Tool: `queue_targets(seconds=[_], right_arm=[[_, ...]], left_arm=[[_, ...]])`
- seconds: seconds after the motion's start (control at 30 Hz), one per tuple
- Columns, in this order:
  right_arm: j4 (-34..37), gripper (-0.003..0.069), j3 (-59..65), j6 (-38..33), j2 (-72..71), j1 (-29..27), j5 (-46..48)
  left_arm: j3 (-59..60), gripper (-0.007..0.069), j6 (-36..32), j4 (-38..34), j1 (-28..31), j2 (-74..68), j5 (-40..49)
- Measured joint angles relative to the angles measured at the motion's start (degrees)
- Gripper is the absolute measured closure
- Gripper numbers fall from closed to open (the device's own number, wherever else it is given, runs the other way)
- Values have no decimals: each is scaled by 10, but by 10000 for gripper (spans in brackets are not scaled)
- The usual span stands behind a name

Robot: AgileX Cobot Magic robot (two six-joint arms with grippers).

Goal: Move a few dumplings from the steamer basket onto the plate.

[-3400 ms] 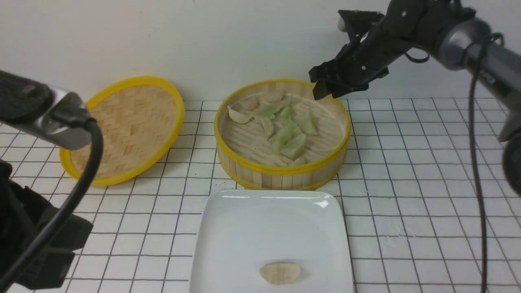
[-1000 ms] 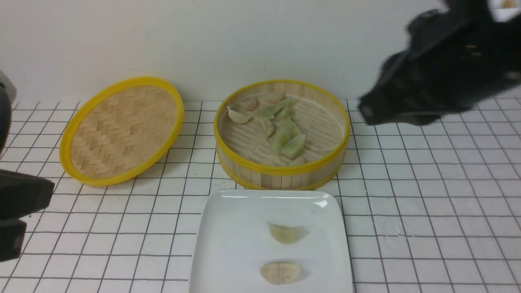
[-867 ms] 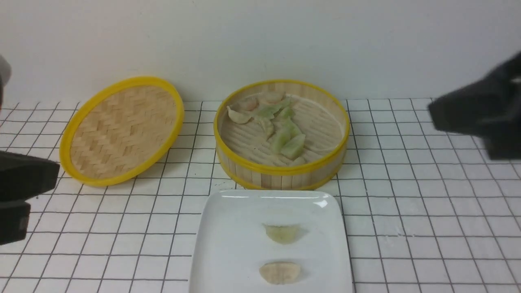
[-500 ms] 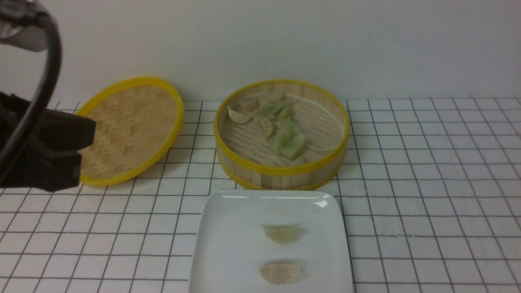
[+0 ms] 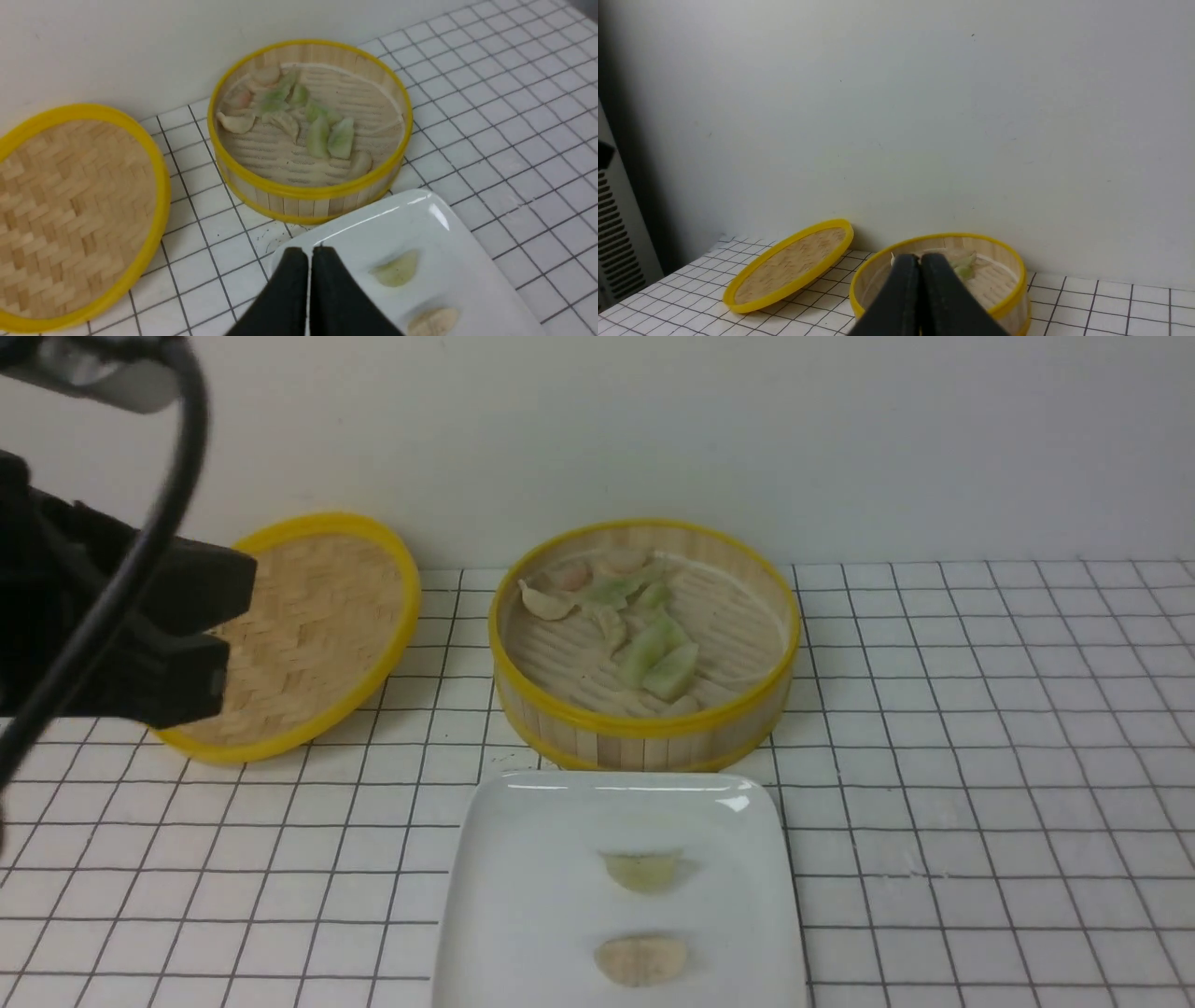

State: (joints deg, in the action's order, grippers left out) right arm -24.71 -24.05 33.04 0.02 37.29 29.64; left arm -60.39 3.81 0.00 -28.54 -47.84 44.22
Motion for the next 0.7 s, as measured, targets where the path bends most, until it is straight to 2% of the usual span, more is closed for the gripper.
queue_targets(seconds=[0.23,0.43,0.7], right_arm=[[-2,673,0,0,0,0,0],[-4,673,0,0,0,0,0],[-4,673,0,0,0,0,0]], left_arm=[[130,631,1,25,0,158,-121],[187,631,1,28,0,235,-133],[197,631,1,29,0,247,-119]])
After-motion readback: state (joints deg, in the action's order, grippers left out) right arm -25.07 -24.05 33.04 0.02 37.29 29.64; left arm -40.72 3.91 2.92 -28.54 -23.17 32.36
